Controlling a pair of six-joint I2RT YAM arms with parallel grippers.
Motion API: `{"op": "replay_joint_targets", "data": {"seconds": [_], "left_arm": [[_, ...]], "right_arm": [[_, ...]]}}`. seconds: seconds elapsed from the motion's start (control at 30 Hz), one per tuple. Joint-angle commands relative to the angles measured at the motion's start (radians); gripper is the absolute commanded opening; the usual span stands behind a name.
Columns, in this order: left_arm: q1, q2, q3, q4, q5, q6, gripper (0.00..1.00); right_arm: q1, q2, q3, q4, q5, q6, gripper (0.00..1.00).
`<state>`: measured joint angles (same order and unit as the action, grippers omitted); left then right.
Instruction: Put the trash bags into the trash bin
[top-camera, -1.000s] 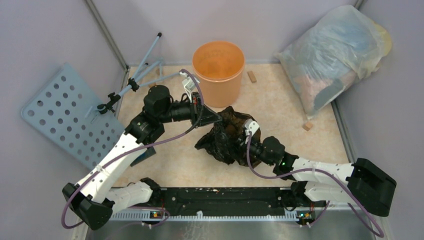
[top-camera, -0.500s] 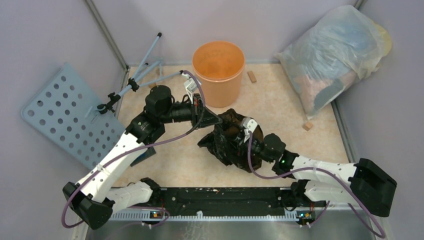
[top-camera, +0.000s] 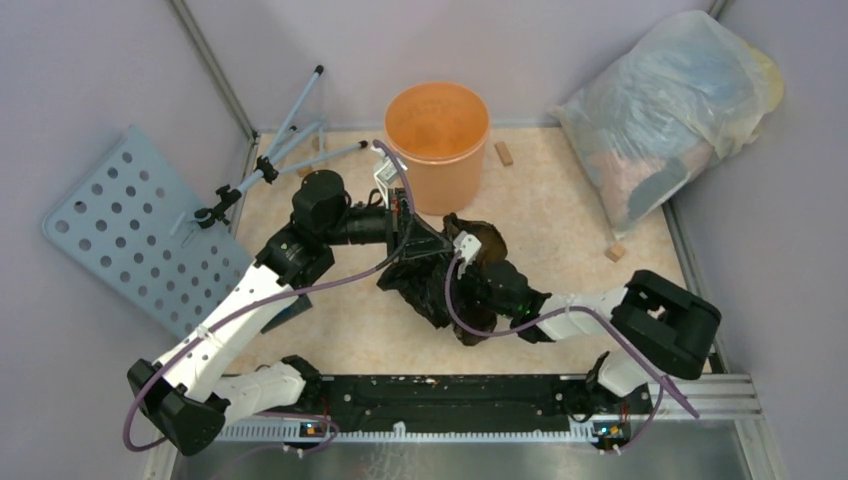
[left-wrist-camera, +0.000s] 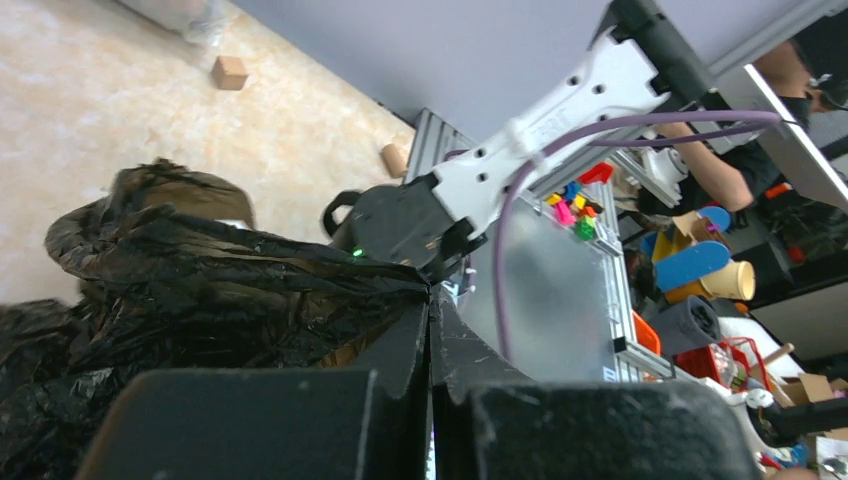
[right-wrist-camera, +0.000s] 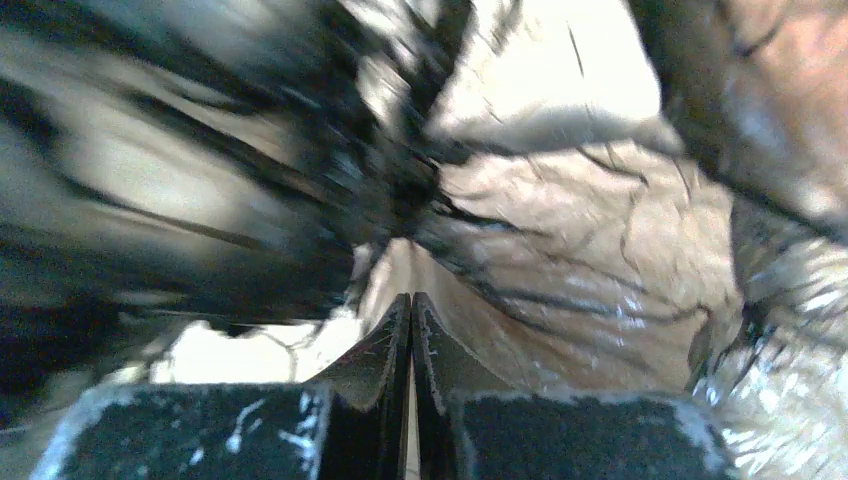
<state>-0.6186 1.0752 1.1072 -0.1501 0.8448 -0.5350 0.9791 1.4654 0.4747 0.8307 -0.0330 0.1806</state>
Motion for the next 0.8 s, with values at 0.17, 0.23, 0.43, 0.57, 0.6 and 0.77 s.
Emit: {"op": "replay_joint_targets", "data": {"seconds": [0.17, 0.23, 0.43, 0.57, 0.6, 0.77], "left_arm": [[-0.015, -0.027, 0.030, 0.216, 0.090, -0.110, 0.00], [-0.016, -0.033, 0.042, 0.231, 0.093, -0.141, 0.00], [-0.015, -0.035, 0.036, 0.242, 0.104, -0.160, 0.00], [-0.020, 0.003, 0.030, 0.208, 0.072, -0.116, 0.00], [-0.025, 0.022, 0.028, 0.208, 0.069, -0.105, 0.00], [-0.079, 0.154, 0.115, 0.155, 0.035, -0.034, 0.00]], "right_arm": [[-0.019, 0.116, -0.005, 0.169, 0.117, 0.097, 0.00], [-0.025, 0.124, -0.005, 0.175, 0.110, 0.102, 0.00], [-0.026, 0.122, 0.034, 0.140, 0.048, 0.110, 0.00], [-0.020, 0.122, 0.063, 0.114, -0.013, 0.123, 0.00], [-0.015, 0.122, 0.068, 0.109, -0.014, 0.121, 0.00], [-0.011, 0.128, 0.081, 0.088, -0.017, 0.107, 0.00]]}}
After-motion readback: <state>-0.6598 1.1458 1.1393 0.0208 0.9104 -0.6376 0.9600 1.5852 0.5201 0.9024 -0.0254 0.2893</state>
